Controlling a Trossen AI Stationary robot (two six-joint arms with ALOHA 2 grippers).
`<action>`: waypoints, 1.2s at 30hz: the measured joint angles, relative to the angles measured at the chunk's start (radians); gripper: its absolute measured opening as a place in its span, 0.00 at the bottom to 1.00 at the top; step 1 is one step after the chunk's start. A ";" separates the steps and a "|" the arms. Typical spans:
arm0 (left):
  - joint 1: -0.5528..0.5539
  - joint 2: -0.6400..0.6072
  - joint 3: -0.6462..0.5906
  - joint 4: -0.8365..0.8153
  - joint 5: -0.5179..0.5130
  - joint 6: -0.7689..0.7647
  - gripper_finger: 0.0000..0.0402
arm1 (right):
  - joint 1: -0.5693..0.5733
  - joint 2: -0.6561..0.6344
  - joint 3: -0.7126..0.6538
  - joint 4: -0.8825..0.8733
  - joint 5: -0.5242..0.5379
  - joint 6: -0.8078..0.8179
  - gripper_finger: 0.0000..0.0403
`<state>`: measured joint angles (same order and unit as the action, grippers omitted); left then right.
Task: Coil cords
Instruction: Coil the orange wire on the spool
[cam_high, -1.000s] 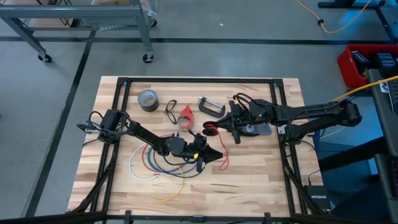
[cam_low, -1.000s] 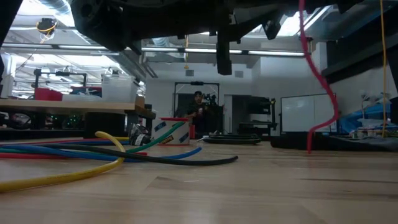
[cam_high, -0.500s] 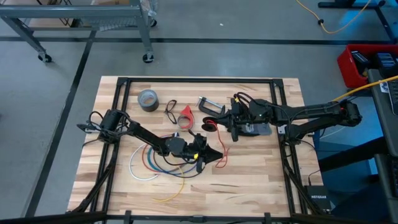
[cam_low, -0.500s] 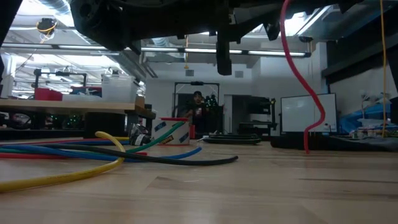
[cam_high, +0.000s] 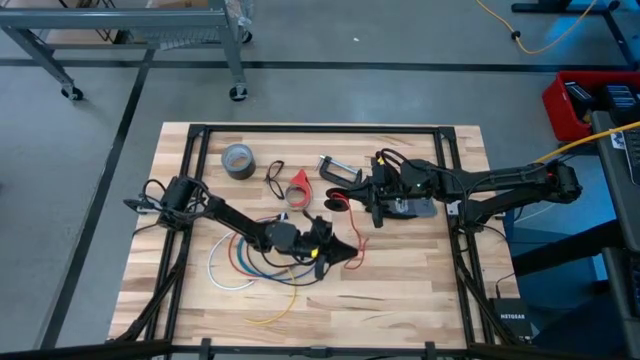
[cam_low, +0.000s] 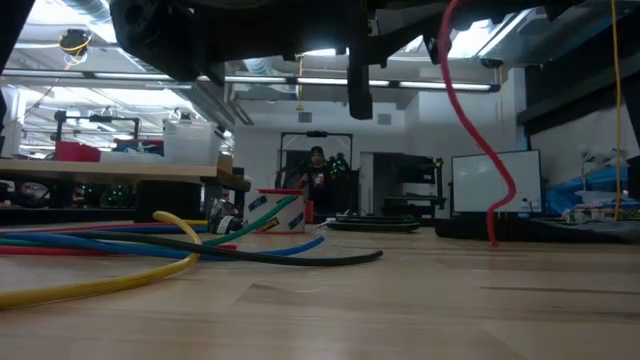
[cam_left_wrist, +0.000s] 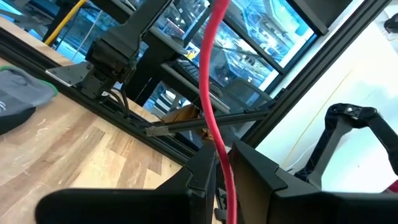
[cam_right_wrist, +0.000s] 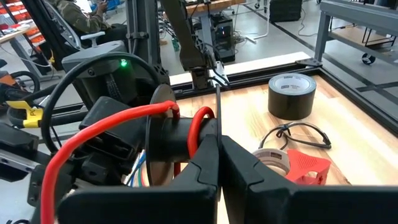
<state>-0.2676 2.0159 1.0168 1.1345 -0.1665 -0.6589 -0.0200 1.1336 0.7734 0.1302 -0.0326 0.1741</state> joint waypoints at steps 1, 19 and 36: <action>-0.001 0.000 0.000 0.001 0.000 0.000 0.11 | 0.000 0.000 0.000 -0.001 0.000 0.000 0.01; -0.003 0.000 0.000 -0.002 0.000 0.017 0.11 | 0.000 0.000 0.000 0.002 0.051 0.000 0.01; 0.008 0.000 0.000 -0.015 -0.039 0.040 0.01 | 0.000 -0.027 0.000 -0.002 -0.058 0.029 0.01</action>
<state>-0.2599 2.0159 1.0168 1.1196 -0.2059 -0.6186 -0.0200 1.1064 0.7731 0.1280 -0.0904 0.2035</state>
